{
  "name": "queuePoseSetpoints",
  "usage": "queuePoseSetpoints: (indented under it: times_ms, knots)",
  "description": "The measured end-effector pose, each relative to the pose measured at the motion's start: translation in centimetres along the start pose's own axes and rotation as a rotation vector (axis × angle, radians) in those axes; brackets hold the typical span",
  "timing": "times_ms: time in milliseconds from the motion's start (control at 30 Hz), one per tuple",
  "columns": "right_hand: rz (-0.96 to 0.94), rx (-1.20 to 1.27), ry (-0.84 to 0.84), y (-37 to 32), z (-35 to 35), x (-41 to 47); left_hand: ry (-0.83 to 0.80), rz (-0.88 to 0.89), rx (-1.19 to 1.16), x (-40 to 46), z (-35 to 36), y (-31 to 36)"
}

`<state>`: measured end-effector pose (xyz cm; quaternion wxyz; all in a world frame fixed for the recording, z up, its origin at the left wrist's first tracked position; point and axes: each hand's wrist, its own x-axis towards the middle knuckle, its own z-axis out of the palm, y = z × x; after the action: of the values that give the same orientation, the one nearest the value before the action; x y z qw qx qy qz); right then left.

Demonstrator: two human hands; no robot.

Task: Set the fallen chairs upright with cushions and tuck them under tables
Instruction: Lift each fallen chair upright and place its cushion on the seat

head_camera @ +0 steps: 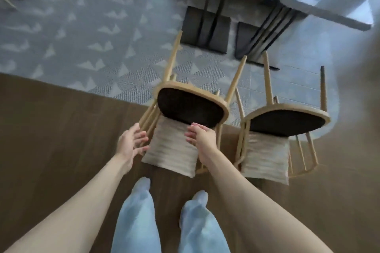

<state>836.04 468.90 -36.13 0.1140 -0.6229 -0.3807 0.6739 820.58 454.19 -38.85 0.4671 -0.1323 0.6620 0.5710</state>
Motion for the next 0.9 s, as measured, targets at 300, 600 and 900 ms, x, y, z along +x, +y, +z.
queuePoseSetpoints:
  times_ms: [300, 600, 900]
  knots:
    - [0.358, 0.099, -0.071, 14.7, -0.1, 10.0, 0.074, -0.254, -0.103, 7.6, 1.9, -16.2]
    - [0.532, 0.289, -0.060, 33.0, 1.8, 24.6, 0.058, -0.446, -0.228, 23.3, 0.2, -31.2]
    - [0.569, 0.644, -0.036, 47.7, 5.1, 36.1, 0.067, -0.466, -0.142, 37.5, -3.7, -43.5]
